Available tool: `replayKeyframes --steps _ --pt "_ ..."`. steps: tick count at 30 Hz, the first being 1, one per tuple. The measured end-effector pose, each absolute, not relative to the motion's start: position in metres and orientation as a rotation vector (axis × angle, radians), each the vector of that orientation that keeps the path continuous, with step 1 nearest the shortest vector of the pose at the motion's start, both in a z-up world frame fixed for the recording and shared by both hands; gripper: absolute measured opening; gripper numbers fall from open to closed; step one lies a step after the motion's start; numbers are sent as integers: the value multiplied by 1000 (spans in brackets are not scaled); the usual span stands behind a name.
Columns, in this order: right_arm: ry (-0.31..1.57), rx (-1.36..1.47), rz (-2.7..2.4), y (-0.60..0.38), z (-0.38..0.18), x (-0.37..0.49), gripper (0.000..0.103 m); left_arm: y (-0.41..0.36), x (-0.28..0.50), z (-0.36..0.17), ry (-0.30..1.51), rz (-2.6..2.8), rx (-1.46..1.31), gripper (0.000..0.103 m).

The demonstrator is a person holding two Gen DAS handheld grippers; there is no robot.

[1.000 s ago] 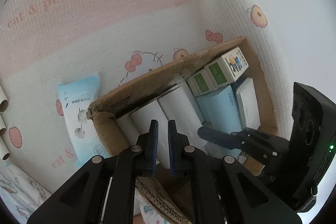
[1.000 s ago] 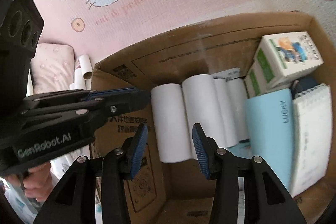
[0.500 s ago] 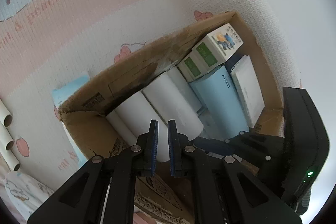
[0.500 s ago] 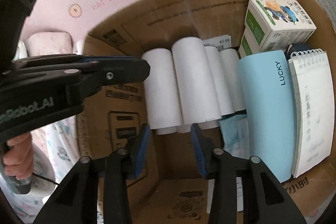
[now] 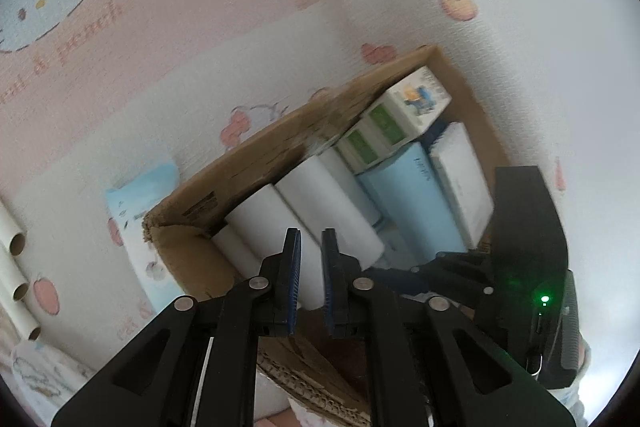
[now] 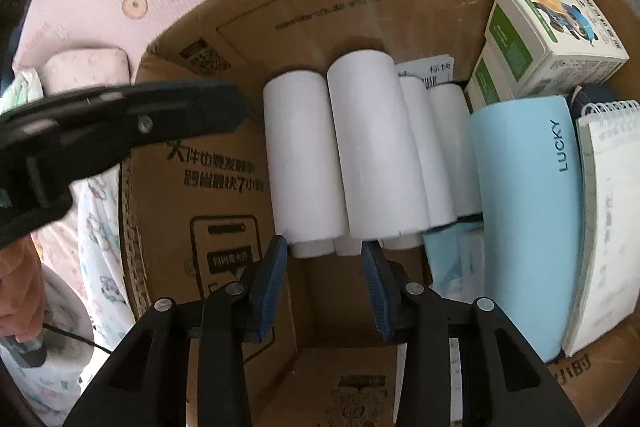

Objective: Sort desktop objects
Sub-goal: 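Open the right gripper to release the tube in the box, then withdraw both open grippers up and away from the box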

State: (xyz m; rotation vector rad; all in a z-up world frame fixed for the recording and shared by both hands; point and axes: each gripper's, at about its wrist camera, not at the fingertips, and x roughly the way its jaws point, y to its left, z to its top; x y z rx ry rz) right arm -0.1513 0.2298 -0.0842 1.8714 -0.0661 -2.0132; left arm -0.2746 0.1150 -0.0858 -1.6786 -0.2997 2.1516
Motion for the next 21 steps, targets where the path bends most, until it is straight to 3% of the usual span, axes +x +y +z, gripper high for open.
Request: replayKeyframes --steps 4,8,14,16,21 --pt "-78 1837 -2043 233 -64 -140 36 114 -266 -74 -292 2187 -1556 34" --pt "-86 1803 -2093 237 -40 -129 36 114 -256 -63 -265 2240 -1448 42" --pt "-12 1758 -2214 231 -8 -120 37 107 -236 -49 -254 2339 -1310 50" --pt "10 1748 -2253 216 -1 -172 37 106 -227 -45 -242 2369 -1278 50" --pt "-29 1717 -2289 262 7 -137 38 98 -194 -47 -317 2425 -1207 52"
